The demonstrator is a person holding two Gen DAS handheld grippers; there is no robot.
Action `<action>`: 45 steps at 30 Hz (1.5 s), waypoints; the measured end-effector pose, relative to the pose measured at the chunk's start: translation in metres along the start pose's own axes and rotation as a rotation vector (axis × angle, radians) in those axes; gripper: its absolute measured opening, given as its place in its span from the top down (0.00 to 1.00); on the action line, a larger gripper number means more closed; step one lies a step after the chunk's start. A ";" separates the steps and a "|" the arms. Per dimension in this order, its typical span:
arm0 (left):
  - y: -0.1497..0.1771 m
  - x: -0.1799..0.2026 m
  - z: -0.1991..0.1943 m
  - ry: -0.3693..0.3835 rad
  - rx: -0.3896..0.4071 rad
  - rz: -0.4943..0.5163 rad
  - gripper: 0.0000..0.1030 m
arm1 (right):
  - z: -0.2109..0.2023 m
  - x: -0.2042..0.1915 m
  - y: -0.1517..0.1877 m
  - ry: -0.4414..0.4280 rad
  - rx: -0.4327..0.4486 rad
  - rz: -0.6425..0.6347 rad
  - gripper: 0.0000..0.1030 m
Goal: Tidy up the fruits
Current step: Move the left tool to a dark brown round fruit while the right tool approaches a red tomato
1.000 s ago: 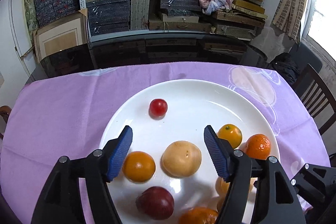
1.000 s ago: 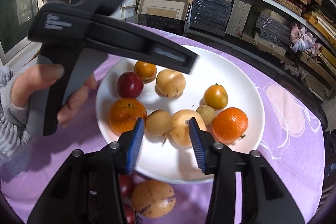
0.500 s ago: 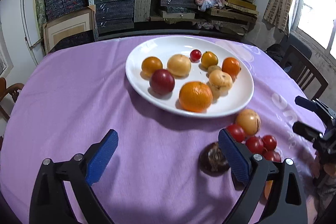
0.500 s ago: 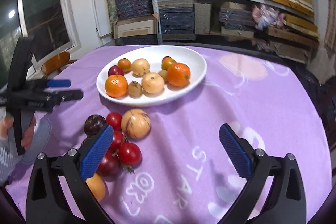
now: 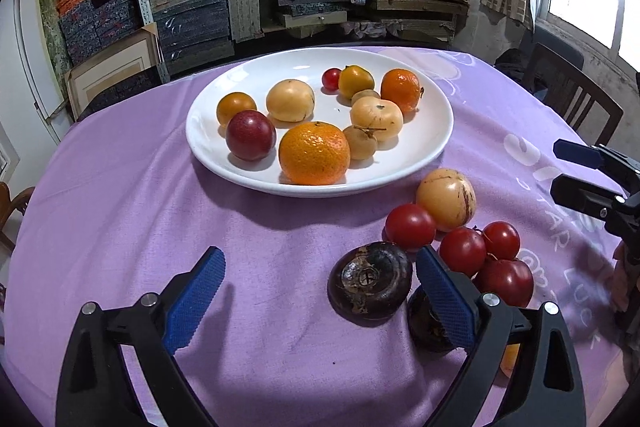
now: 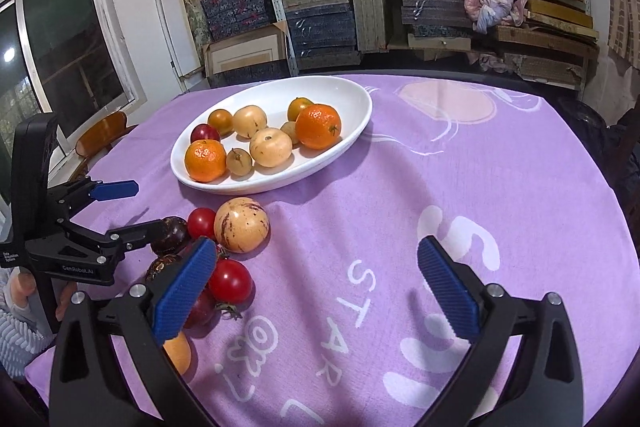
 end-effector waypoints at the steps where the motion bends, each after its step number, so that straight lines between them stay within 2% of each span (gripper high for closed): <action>1: 0.001 0.002 0.003 -0.005 -0.004 0.008 0.06 | 0.000 0.000 0.000 -0.001 0.000 0.001 0.04; 7: 0.004 0.003 0.014 -0.031 -0.031 0.020 0.03 | 0.003 0.002 0.000 -0.003 -0.002 0.011 0.04; 9: 0.006 -0.003 0.015 -0.069 -0.038 0.023 0.03 | 0.003 0.002 0.000 -0.004 -0.003 0.013 0.04; 11: 0.013 -0.010 0.019 -0.141 -0.055 0.041 0.03 | 0.003 0.003 0.000 -0.003 -0.002 0.014 0.04; 16: 0.026 -0.050 0.021 -0.129 -0.106 -0.054 0.03 | 0.007 0.001 0.002 -0.022 -0.023 0.003 0.04; 19: 0.029 -0.069 0.026 -0.070 -0.142 -0.131 0.03 | 0.017 -0.016 0.007 -0.005 -0.069 -0.084 0.04; 25: 0.031 -0.068 0.025 -0.078 -0.140 -0.124 0.03 | 0.027 -0.046 0.017 0.042 -0.114 -0.241 0.05; 31: 0.031 -0.068 0.025 -0.078 -0.140 -0.124 0.03 | 0.031 -0.033 0.014 0.067 -0.124 -0.182 0.05; 35: 0.031 -0.068 0.025 -0.078 -0.139 -0.124 0.03 | 0.036 -0.026 0.011 0.048 -0.149 -0.153 0.05; 39: 0.031 -0.068 0.025 -0.078 -0.139 -0.124 0.03 | 0.055 -0.025 0.008 0.039 -0.227 -0.164 0.05; 41: 0.032 -0.068 0.025 -0.078 -0.139 -0.124 0.03 | 0.058 -0.029 0.007 0.093 -0.215 -0.204 0.06; 42: 0.032 -0.068 0.025 -0.078 -0.139 -0.124 0.03 | 0.058 -0.031 0.007 0.117 -0.215 -0.228 0.10; 43: 0.032 -0.068 0.025 -0.078 -0.139 -0.124 0.03 | 0.059 -0.033 0.008 0.136 -0.218 -0.250 0.18; 45: 0.032 -0.068 0.025 -0.078 -0.139 -0.124 0.03 | 0.059 -0.035 0.010 0.153 -0.219 -0.266 0.51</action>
Point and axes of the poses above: each gripper's, at about its wrist camera, not at the fingertips, and z roughly the way its jaws point, x to its right, y to its underside, the point moved 1 cm from there along z, roughly the way its jaws point, and after that the axes turned 13 degrees about -y, right-handed, at the moved point
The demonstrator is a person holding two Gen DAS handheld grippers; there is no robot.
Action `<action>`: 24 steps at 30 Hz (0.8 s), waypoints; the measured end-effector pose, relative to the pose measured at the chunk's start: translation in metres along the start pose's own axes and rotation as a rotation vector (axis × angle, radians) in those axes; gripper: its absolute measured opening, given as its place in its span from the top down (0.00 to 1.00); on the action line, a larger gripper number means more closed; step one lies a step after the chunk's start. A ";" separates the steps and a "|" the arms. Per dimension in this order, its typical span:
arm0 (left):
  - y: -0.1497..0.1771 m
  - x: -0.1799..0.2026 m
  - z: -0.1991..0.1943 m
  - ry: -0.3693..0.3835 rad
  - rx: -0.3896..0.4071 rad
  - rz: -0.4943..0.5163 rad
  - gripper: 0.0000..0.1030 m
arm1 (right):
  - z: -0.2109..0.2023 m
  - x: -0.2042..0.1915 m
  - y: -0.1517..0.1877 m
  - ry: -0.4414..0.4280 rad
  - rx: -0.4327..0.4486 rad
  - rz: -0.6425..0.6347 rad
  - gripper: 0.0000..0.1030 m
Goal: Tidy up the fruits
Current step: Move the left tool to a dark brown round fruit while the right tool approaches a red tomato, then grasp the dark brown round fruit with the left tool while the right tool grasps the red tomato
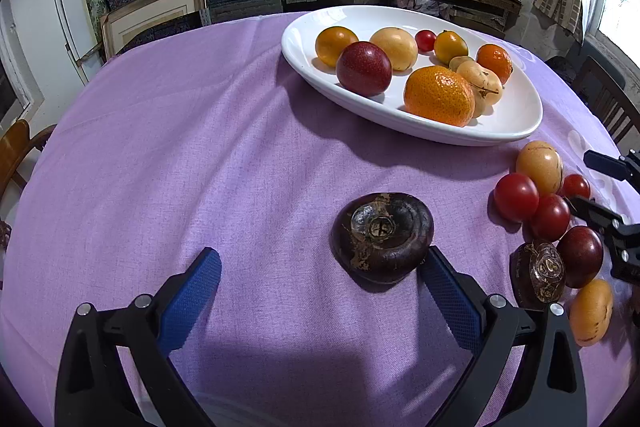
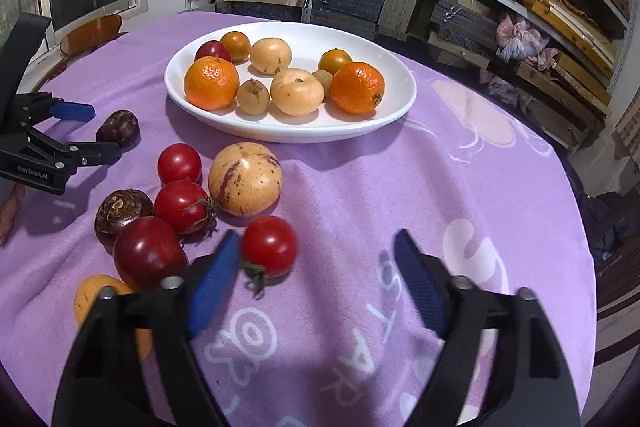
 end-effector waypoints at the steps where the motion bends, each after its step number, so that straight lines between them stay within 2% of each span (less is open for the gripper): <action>1: 0.000 0.000 0.000 0.000 0.000 0.000 0.03 | 0.000 0.000 0.000 -0.005 0.000 -0.001 0.55; 6: 0.000 0.000 0.000 0.000 0.000 0.000 0.03 | -0.001 0.001 0.001 -0.041 0.006 -0.002 0.56; 12: 0.001 0.000 0.000 0.000 0.001 0.000 0.03 | -0.001 0.011 0.003 -0.116 -0.004 0.065 0.56; 13: 0.001 0.000 0.000 0.000 0.001 0.000 0.03 | -0.001 0.012 0.004 -0.122 -0.006 0.071 0.59; 18: 0.001 0.000 0.000 0.000 0.001 0.000 0.03 | 0.000 0.013 0.005 -0.125 -0.020 0.080 0.71; 24: 0.001 0.000 0.000 0.000 0.001 -0.001 0.03 | 0.001 0.007 0.006 -0.105 -0.033 0.059 0.71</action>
Point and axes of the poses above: each gripper's, at about its wrist camera, not at the fingertips, and z roughly the way its jaws point, x to its right, y to its underside, the point moved 1 cm from there along z, roughly the way its jaws point, and after that the axes turned 13 degrees about -y, right-handed, at the moved point
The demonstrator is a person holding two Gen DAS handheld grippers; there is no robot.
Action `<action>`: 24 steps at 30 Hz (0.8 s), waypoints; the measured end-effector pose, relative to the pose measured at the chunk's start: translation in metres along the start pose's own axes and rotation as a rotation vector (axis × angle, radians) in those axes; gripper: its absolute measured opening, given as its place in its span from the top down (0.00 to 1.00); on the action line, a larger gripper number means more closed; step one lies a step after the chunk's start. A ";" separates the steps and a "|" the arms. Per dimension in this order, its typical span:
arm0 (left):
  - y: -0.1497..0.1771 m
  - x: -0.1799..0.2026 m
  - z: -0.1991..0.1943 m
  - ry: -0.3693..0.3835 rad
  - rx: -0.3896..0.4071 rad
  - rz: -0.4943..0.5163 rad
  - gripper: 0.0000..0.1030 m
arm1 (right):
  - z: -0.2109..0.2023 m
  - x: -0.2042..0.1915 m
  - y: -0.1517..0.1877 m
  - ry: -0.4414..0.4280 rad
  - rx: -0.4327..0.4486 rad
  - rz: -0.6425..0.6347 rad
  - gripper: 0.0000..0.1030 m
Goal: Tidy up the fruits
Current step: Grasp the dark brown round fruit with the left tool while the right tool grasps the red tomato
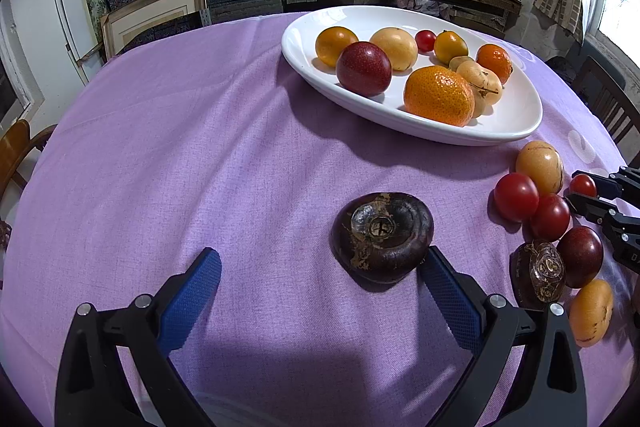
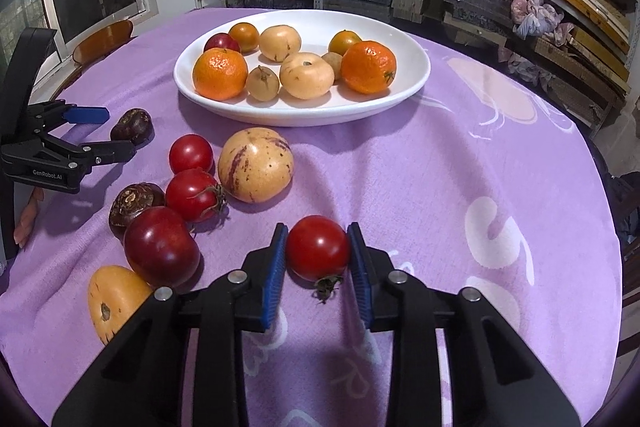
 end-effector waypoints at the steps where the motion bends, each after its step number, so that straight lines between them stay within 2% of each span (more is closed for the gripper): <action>1: 0.000 0.000 0.000 0.001 0.001 0.002 0.03 | 0.001 -0.001 0.000 0.005 -0.004 -0.004 0.71; 6: -0.004 0.003 -0.014 0.026 0.080 0.004 0.03 | 0.000 0.000 0.000 -0.001 -0.005 0.002 0.71; 12: -0.011 0.012 -0.014 0.064 0.088 0.033 0.04 | 0.000 0.002 0.000 -0.012 -0.004 0.011 0.70; 14: -0.012 0.012 -0.012 0.081 0.077 0.036 0.18 | 0.000 0.003 0.000 -0.017 -0.003 0.016 0.70; 15: -0.013 0.013 -0.010 0.094 0.064 0.040 0.29 | 0.000 0.003 0.000 -0.015 -0.003 0.015 0.70; 16: -0.013 0.016 -0.009 0.095 0.060 0.042 0.34 | 0.000 0.002 0.000 -0.014 -0.004 0.014 0.70; 20: -0.012 0.018 -0.010 0.110 0.068 0.044 0.42 | 0.000 0.002 0.000 -0.016 -0.003 0.017 0.70; 22: -0.012 0.020 -0.011 0.131 0.074 0.051 0.52 | 0.000 0.003 0.000 -0.015 -0.003 0.017 0.70; 24: -0.012 0.023 -0.012 0.130 0.080 0.062 0.52 | 0.000 0.003 0.000 -0.016 -0.003 0.017 0.70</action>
Point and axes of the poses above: each gripper's, at about its wrist camera, not at the fingertips, and z roughly the way its jaws point, x to its right, y to its underside, the point moved 1 cm from there along z, roughly the way its jaws point, and after that the axes turned 13 degrees about -y, right-handed, at the moved point
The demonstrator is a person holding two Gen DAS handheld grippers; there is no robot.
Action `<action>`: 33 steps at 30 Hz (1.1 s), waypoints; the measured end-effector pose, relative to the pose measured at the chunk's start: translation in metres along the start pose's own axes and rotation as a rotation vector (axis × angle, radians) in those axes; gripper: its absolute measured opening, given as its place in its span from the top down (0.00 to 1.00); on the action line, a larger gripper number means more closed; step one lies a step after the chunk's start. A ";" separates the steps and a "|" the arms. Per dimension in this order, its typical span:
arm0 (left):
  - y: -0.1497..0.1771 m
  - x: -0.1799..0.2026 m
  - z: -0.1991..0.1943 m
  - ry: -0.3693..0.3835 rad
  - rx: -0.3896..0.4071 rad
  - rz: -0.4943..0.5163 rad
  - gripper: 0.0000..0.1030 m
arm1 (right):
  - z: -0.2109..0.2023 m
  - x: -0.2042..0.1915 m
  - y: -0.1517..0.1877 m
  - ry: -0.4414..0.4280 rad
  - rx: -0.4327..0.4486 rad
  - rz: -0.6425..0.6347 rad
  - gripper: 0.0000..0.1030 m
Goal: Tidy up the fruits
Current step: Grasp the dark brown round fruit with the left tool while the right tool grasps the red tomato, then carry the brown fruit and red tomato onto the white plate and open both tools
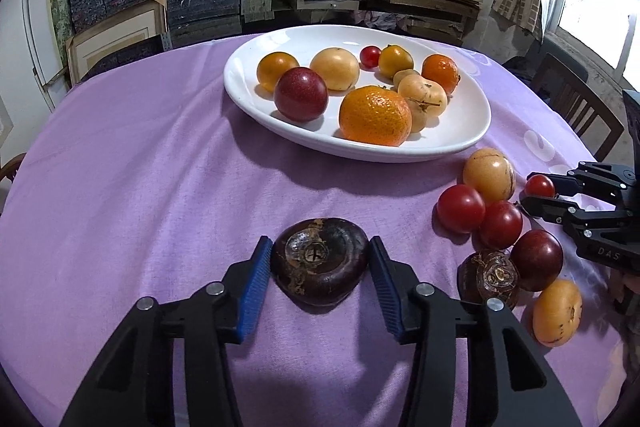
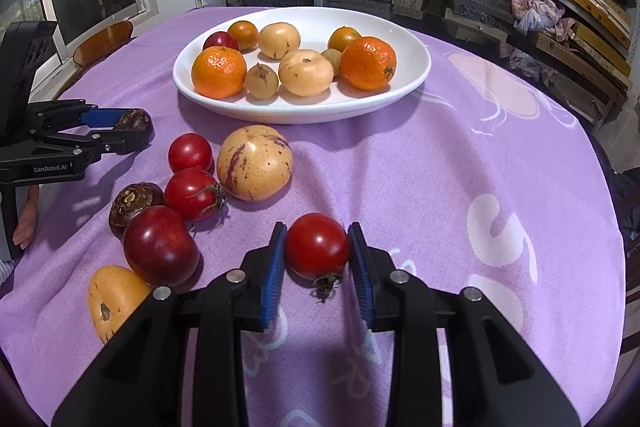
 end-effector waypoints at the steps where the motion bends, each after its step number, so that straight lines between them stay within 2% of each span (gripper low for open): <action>1: 0.000 0.001 -0.001 0.004 0.004 0.003 0.52 | 0.000 0.000 0.000 0.000 0.000 0.000 0.70; 6: 0.001 0.012 -0.013 0.009 0.072 0.029 0.52 | -0.001 0.000 0.000 0.007 0.008 -0.003 0.71; 9: 0.003 0.025 -0.019 0.014 0.096 0.070 0.52 | -0.009 0.004 0.001 0.018 0.044 0.015 0.72; 14: -0.002 0.027 -0.025 0.020 0.122 0.052 0.52 | -0.021 0.007 0.000 -0.002 0.092 0.036 0.72; 17: -0.025 0.021 -0.025 0.011 0.131 0.022 0.52 | -0.035 0.004 -0.013 -0.022 0.141 0.027 0.72; 20: -0.057 0.017 -0.018 0.008 0.126 0.002 0.52 | -0.038 0.000 -0.038 -0.022 0.151 0.003 0.72; 22: -0.077 0.015 -0.009 -0.006 0.124 -0.027 0.52 | -0.030 -0.003 -0.058 -0.025 0.142 -0.017 0.72; 26: -0.110 0.013 0.013 0.015 0.092 -0.080 0.52 | -0.006 -0.004 -0.092 -0.008 0.129 -0.028 0.72; 29: -0.128 0.020 0.030 -0.005 0.068 -0.058 0.52 | 0.015 0.003 -0.109 0.005 0.116 -0.010 0.72; 33: -0.139 0.028 0.051 -0.003 0.030 -0.043 0.52 | 0.032 0.010 -0.114 -0.002 0.104 0.014 0.72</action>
Point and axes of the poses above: each gripper's, at about its wrist camera, not at the fingertips, and z roughly the way its jaws point, x to its right, y to its underside, the point moved 1 cm from there along z, roughly the way its jaws point, and after that the axes turned 13 degrees about -y, right-handed, at the moved point
